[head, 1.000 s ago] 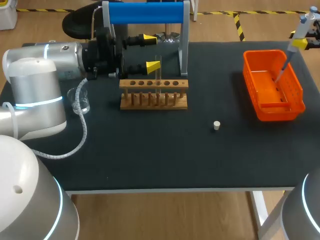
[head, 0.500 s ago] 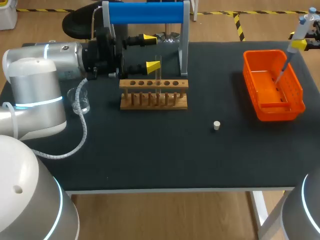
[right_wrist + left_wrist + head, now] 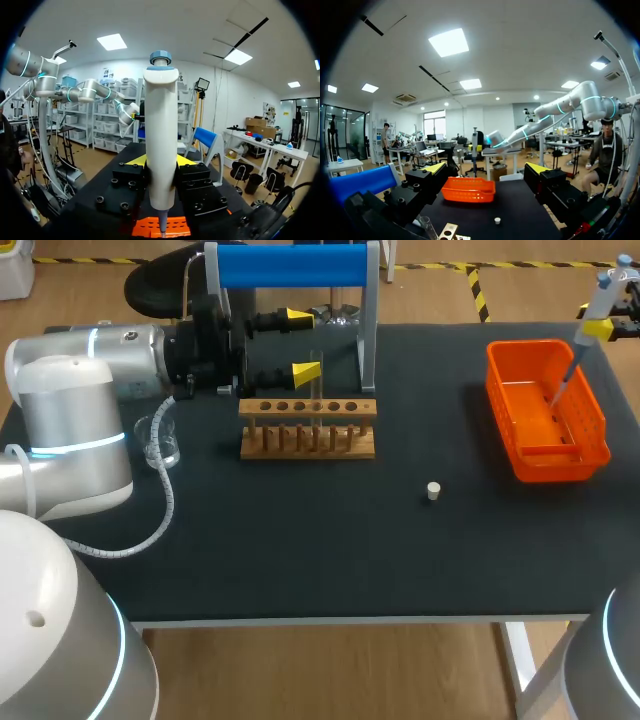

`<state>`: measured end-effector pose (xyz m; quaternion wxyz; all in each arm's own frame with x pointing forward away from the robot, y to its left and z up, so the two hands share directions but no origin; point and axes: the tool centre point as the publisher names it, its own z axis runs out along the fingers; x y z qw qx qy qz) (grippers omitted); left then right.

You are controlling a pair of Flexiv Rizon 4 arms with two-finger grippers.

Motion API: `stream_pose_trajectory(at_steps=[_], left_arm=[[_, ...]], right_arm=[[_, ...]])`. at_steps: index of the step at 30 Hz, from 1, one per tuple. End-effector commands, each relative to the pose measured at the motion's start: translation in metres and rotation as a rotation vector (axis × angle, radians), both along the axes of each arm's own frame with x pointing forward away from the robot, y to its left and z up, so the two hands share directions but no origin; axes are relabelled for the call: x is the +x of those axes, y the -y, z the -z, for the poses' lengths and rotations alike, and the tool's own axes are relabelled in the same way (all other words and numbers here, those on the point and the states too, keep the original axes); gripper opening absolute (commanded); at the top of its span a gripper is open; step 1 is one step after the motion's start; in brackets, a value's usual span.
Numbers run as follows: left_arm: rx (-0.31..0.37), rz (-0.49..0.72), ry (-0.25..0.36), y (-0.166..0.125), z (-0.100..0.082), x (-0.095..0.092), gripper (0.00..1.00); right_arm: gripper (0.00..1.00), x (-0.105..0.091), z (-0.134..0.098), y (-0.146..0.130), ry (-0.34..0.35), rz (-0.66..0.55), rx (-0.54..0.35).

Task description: Invert the test tube, pick up the pipette, mount the tip to pipette, aspirate from beaker and dispense into the tube, eject the tip, return the pipette, and cap with the stopper.

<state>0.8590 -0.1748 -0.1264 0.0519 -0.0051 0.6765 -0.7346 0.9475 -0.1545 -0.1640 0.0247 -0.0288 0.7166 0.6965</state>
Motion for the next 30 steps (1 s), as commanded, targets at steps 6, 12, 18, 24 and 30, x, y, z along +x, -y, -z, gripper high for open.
stream_pose_trajectory(at_steps=[6, 12, 18, 24, 30], left_arm=[[-0.002, 0.002, 0.002, 0.0, 0.001, 0.001, 1.0], [-0.002, 0.002, 0.002, 0.0, 0.001, 0.001, 1.0], [-0.002, 0.002, 0.002, 0.0, 0.001, 0.001, 1.0], [0.042, 0.006, 0.014, 0.025, -0.01, 0.007, 1.0], [0.056, -0.021, 0.025, 0.067, -0.024, 0.021, 1.0]], right_arm=[[0.0, -0.001, -0.001, 0.0, 0.0, 0.001, -0.004], [0.0, -0.001, -0.001, 0.0, 0.0, 0.001, -0.004], [0.0, -0.001, -0.001, 0.0, 0.0, 0.001, -0.004], [0.0, -0.001, -0.001, 0.0, 0.0, 0.001, -0.004], [0.0, -0.001, -0.001, 0.0, 0.0, 0.001, -0.004]])
